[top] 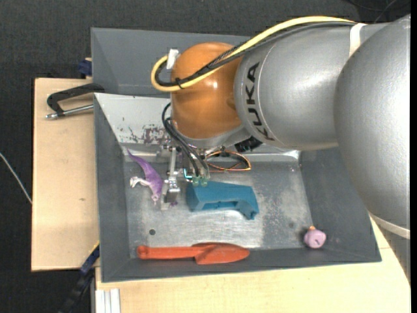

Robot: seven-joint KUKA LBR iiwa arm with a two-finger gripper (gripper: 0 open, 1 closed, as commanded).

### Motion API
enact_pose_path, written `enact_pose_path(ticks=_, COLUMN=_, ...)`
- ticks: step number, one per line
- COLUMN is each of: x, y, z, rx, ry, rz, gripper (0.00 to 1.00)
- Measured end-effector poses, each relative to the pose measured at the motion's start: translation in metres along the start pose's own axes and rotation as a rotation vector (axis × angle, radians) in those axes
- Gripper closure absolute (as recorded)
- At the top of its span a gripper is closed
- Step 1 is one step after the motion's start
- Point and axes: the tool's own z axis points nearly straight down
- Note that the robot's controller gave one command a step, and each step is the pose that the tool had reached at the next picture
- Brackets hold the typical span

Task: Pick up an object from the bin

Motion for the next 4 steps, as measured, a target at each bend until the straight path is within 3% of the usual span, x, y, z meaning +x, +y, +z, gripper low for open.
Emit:
enact_pose_path(ticks=1, x=-0.002, y=-0.001, z=-0.004, rx=-0.001, ry=-0.007, rz=0.002, gripper=0.00)
enact_pose_path(ticks=2, x=-0.017, y=-0.003, z=0.058, rx=-0.003, ry=-0.009, rz=0.138, gripper=0.00)
enact_pose_path(ticks=3, x=-0.021, y=0.002, z=0.066, rx=-0.002, ry=-0.007, rz=0.180, gripper=0.00)
enact_pose_path(ticks=4, x=-0.026, y=0.023, z=0.061, rx=-0.004, ry=-0.010, rz=0.411, gripper=0.00)
